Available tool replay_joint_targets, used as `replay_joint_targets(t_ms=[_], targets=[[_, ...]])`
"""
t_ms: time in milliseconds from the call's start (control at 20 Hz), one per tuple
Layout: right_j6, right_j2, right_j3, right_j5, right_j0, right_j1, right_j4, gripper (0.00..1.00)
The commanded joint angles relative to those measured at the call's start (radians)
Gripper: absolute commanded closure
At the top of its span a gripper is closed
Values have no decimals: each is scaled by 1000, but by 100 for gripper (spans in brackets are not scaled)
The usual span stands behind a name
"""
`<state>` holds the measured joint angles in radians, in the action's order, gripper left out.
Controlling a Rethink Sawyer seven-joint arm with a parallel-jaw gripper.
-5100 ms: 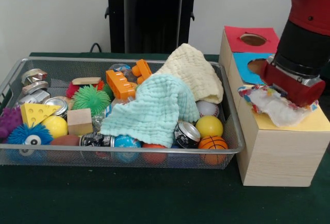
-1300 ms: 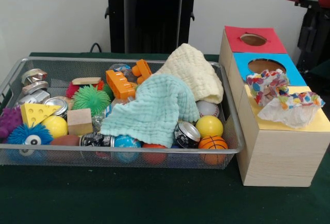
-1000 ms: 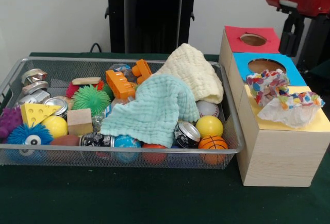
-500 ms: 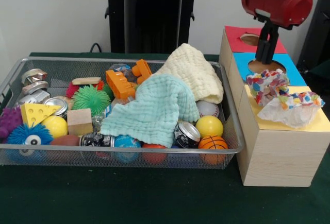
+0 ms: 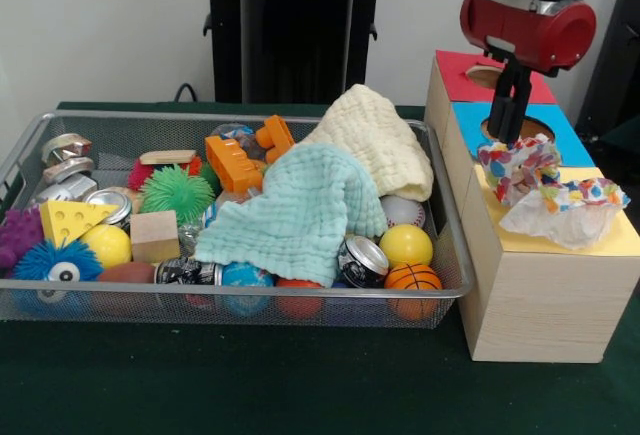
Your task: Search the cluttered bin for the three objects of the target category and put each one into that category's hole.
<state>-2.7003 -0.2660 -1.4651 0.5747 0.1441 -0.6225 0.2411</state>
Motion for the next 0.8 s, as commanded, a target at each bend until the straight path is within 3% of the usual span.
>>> replay_joint_targets(t_ms=[50, 800], targets=[[-23, 95, -103, -45, -25, 55, -35, 100], [-29, 123, -88, -99, -30, 101, -23, 100]])
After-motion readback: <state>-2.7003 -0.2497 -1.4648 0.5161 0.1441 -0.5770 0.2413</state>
